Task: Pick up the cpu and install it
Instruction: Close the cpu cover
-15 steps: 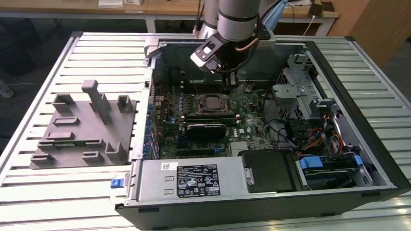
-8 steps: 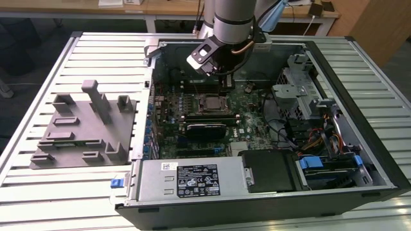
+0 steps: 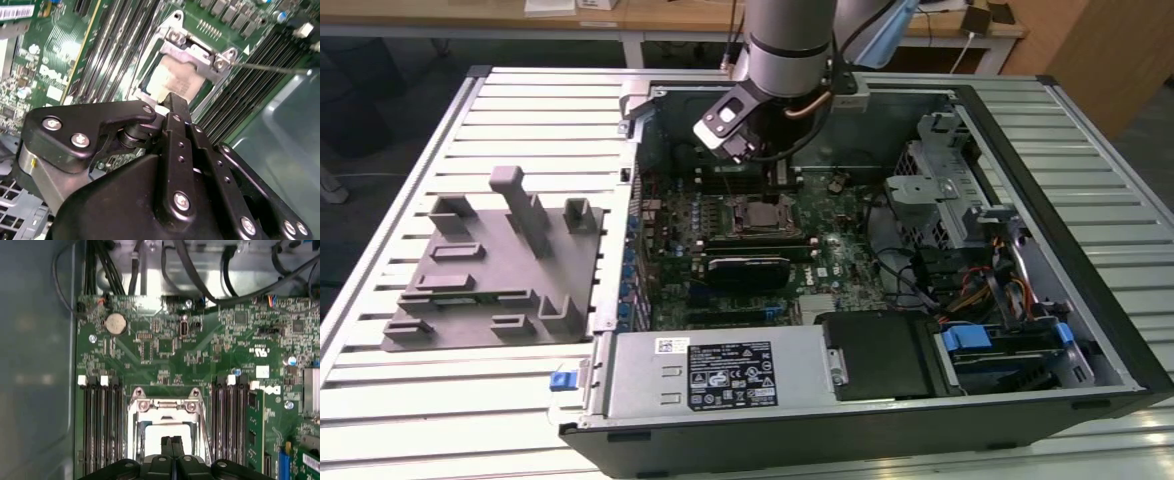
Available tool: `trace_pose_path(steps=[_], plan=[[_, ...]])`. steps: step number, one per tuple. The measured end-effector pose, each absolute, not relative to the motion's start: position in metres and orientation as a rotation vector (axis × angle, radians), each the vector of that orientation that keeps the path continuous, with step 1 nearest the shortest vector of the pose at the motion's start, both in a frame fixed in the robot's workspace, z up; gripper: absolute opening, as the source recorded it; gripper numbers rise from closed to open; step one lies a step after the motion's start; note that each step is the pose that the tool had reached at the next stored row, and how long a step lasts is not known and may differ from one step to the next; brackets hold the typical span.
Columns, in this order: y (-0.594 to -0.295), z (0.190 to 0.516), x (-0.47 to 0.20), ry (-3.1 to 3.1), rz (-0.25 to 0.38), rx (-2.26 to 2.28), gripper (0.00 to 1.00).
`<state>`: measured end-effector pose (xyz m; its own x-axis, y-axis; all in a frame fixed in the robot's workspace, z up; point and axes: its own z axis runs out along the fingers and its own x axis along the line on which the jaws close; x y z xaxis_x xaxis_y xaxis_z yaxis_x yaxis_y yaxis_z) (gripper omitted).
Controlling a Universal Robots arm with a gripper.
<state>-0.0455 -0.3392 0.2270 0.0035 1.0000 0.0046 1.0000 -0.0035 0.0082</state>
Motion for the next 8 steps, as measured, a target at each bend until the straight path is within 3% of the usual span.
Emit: trace_pose_path(steps=[8], plan=[[-0.3392, 0.2220, -0.0506, 2.217, 0.010, 2.225, 0.11]])
